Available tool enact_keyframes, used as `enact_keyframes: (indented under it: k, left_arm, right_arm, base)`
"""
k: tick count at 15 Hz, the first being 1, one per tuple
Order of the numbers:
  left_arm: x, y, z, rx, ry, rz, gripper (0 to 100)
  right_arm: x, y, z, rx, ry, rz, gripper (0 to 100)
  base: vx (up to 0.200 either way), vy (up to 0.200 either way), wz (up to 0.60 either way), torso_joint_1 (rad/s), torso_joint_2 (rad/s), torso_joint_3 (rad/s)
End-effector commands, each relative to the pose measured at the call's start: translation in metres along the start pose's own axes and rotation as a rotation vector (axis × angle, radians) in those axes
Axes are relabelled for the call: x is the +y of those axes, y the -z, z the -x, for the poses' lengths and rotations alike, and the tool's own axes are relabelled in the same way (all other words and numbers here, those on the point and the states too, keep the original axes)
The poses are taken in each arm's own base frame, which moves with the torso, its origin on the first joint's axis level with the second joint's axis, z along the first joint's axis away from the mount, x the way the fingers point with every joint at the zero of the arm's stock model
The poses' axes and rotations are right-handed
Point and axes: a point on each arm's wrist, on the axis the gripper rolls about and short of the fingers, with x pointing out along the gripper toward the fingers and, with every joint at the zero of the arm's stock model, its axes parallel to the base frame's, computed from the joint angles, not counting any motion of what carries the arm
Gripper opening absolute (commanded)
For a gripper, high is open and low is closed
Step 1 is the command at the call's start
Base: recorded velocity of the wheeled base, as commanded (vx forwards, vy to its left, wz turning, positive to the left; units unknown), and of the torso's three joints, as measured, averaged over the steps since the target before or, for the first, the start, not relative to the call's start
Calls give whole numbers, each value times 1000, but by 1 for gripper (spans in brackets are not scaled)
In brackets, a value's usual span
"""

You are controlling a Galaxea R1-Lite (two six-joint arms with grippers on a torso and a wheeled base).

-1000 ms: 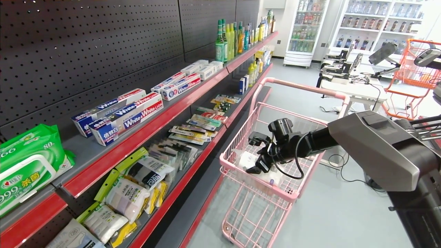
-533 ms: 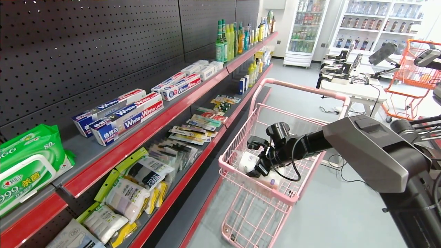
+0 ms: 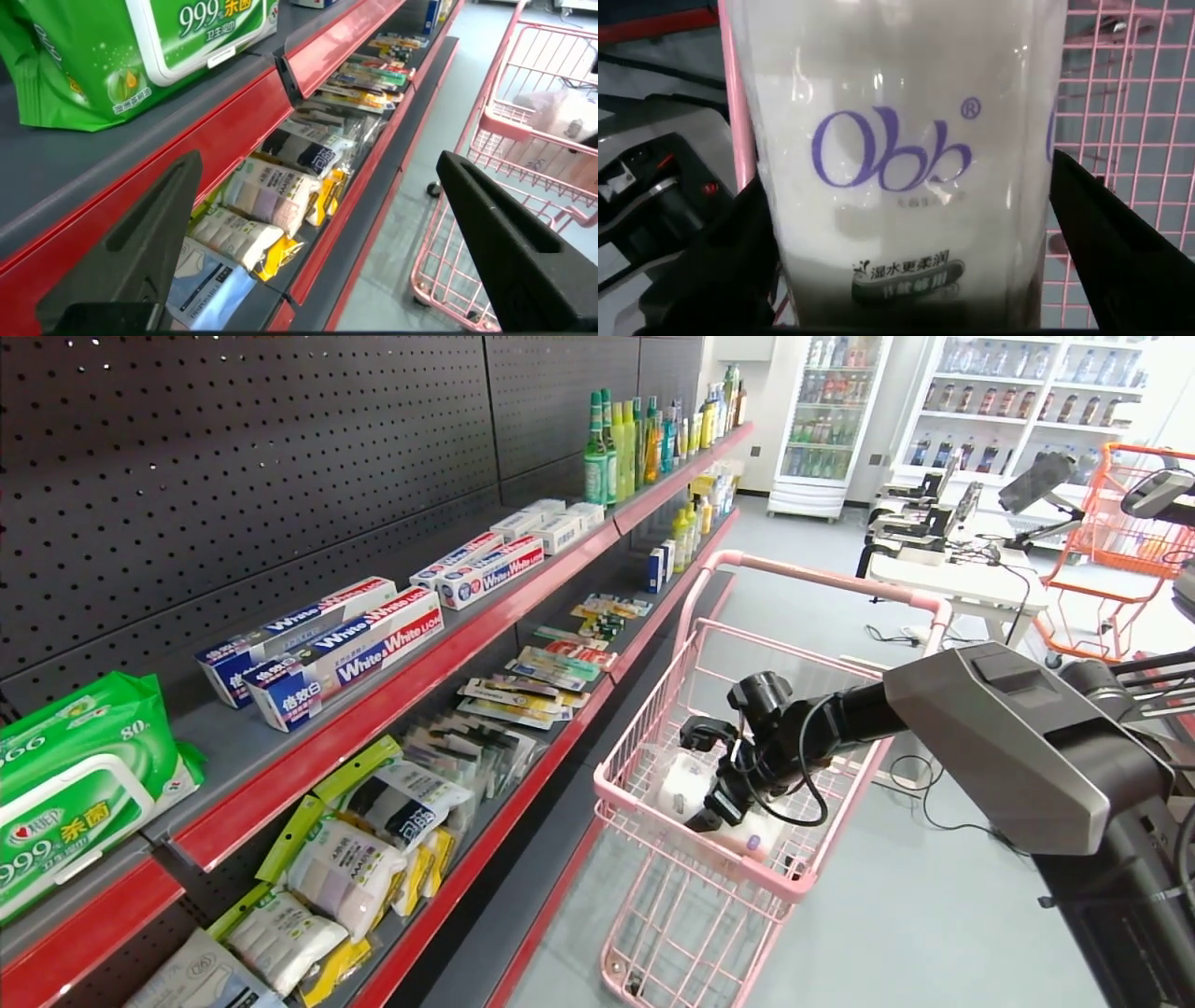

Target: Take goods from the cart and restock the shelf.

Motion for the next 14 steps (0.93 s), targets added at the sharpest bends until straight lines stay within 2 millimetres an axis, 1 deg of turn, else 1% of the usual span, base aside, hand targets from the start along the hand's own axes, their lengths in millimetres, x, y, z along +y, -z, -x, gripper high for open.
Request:
enact_keyframes:
  k: [1, 4, 9, 10, 12, 14]
  left_arm:
    - [0, 0, 0, 0, -1, 1, 100]
    - [0, 0, 0, 0, -1, 1, 100]
    - [0, 0, 0, 0, -1, 1, 100]
    - [0, 0, 0, 0, -1, 1, 100]
    - [0, 0, 0, 0, -1, -1, 100]
    - [0, 0, 0, 0, -1, 1, 100]
  right_arm:
    - [-2, 1, 7, 12, -5, -3, 100]
    - [-4, -2, 4, 0, -7, 5, 100]
    - [-5, 2, 4, 38, 4, 34, 100]
    - [-6, 7, 9, 80, -21, 47, 100]
    - [-6, 10, 20, 143, -37, 62, 100]
    - [-8, 10, 21, 158, -16, 62, 100]
  base:
    - [0, 0, 0, 0, 0, 0]
    - [0, 0, 0, 0, 0, 0]
    - [0, 0, 0, 0, 0, 0]
    - [0, 0, 0, 0, 0, 0]
    - [0, 0, 0, 0, 0, 0]
    - [0, 0, 0, 0, 0, 0]
